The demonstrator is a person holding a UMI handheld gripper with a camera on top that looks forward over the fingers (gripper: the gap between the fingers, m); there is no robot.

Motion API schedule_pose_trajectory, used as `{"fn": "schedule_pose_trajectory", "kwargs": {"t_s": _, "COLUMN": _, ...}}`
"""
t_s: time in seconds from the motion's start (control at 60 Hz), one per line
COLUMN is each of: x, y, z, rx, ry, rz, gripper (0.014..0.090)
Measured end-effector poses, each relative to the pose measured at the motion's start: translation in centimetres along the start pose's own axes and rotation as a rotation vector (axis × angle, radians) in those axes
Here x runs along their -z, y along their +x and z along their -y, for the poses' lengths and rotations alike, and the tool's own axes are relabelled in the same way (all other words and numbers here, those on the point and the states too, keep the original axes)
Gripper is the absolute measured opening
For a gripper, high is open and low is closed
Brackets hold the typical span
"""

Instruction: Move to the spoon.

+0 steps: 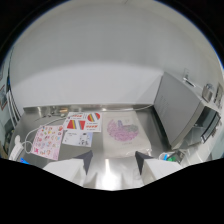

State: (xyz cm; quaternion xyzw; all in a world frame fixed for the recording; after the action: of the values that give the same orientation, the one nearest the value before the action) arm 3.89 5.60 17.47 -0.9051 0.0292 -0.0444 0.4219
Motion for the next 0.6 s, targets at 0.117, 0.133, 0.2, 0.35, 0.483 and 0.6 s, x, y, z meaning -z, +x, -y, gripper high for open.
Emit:
{"fn": "schedule_pose_trajectory", "kwargs": {"t_s": 0.117, "x": -0.7, "y": -1.6, "z": 0.8, "rx": 0.000, "ry": 0.005, "rz": -0.002, "gripper": 0.0837}}
{"fn": "schedule_pose_trajectory", "kwargs": {"t_s": 0.133, "x": -0.8, "y": -1.9, "z": 0.9, "rx": -0.001, "ry": 0.005, "rz": -0.002, "gripper": 0.0837}}
{"fn": "schedule_pose_trajectory", "kwargs": {"t_s": 0.2, "x": -1.4, "y": -3.2, "z": 1.6, "rx": 0.000, "ry": 0.011, "rz": 0.000, "gripper": 0.0839}}
{"fn": "schedule_pose_trajectory", "kwargs": {"t_s": 0.35, "x": -3.2, "y": -6.8, "z": 3.7, "rx": 0.006, "ry": 0.039, "rz": 0.005, "gripper": 0.0837}}
{"fn": "schedule_pose_trajectory", "kwargs": {"t_s": 0.483, "x": -5.5, "y": -11.1, "z": 5.3, "rx": 0.014, "ry": 0.050, "rz": 0.021, "gripper": 0.0832}}
{"fn": "schedule_pose_trajectory", "kwargs": {"t_s": 0.6, "x": -7.6, "y": -15.1, "z": 6.6, "rx": 0.024, "ry": 0.057, "rz": 0.034, "gripper": 0.0832}}
